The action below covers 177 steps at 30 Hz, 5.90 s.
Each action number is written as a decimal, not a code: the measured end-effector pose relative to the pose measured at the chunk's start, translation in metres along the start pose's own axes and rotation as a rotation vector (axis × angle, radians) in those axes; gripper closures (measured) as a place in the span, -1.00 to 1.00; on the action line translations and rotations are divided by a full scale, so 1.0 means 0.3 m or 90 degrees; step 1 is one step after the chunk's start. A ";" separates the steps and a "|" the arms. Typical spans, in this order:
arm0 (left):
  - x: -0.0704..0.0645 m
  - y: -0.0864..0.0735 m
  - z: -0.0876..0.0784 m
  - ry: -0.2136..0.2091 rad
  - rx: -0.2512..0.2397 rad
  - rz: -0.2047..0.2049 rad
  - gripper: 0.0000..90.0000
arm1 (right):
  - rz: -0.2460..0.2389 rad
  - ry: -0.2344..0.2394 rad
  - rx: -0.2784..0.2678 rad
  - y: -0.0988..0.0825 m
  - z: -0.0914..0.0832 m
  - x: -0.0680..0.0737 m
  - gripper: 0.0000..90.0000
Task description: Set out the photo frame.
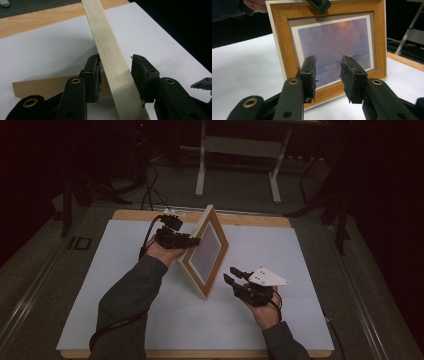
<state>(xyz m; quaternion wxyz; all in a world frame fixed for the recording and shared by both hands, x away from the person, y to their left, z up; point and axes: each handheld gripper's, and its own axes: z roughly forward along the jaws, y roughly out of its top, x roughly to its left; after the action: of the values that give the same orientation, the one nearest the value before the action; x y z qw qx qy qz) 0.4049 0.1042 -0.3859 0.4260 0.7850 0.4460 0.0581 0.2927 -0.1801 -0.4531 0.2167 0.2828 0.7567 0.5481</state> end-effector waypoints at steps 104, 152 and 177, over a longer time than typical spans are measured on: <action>0.105 -0.208 -0.123 -0.168 -0.081 0.070 0.60 | 0.040 -0.058 0.043 0.023 -0.013 -0.238 0.36; -0.037 -0.378 -0.071 0.047 -0.128 0.016 0.56 | 0.114 0.091 0.091 0.099 0.276 -0.503 -0.20; 0.011 -0.358 -0.065 0.021 -0.129 0.001 0.57 | 0.133 0.088 0.101 0.095 0.266 -0.511 0.02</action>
<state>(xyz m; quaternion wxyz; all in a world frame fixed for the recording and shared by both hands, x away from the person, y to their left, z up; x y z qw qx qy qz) 0.3279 0.1444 -0.4520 0.4957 0.7372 0.4443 0.1162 0.4635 -0.2188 -0.4476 0.0825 0.3381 0.7772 0.5243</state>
